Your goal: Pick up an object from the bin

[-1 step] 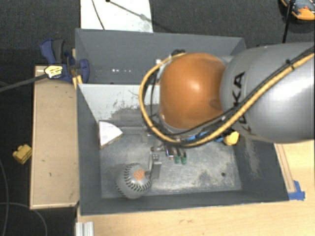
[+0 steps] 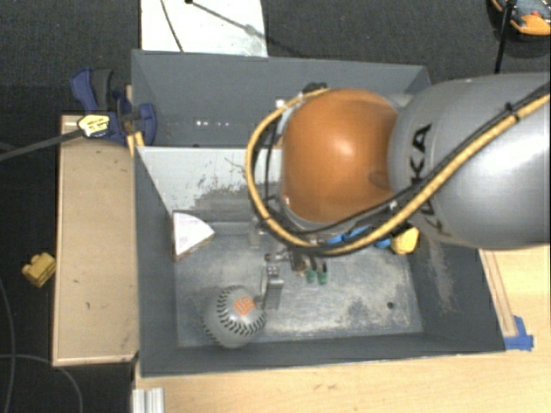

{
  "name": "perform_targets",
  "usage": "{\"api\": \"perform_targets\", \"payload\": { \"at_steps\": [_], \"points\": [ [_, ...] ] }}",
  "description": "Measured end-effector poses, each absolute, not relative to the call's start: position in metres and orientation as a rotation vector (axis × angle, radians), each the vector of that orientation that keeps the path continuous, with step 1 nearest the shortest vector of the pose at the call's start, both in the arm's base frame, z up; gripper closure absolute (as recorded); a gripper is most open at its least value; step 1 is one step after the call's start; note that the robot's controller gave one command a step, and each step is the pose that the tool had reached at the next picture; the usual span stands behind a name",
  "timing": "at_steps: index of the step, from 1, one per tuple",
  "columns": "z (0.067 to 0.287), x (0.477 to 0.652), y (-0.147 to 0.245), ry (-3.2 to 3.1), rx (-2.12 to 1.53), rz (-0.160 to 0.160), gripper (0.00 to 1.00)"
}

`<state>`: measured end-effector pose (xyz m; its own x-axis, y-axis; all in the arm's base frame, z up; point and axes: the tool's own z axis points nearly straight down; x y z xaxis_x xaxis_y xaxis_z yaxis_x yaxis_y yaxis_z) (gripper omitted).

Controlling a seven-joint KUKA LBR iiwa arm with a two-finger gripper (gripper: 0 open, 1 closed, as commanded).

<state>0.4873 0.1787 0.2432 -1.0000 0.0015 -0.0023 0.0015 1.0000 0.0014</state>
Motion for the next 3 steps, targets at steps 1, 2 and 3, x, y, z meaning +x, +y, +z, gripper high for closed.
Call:
{"api": "perform_targets", "payload": {
  "at_steps": [1, 2, 3],
  "points": [
    [0.185, 0.489, 0.184, 3.128, -0.242, 0.002, 0.00],
    [0.162, 0.481, 0.190, 3.142, 0.008, 0.000, 0.00],
    [0.132, 0.479, 0.196, 3.080, -0.619, 0.000, 0.00]
  ]
}}
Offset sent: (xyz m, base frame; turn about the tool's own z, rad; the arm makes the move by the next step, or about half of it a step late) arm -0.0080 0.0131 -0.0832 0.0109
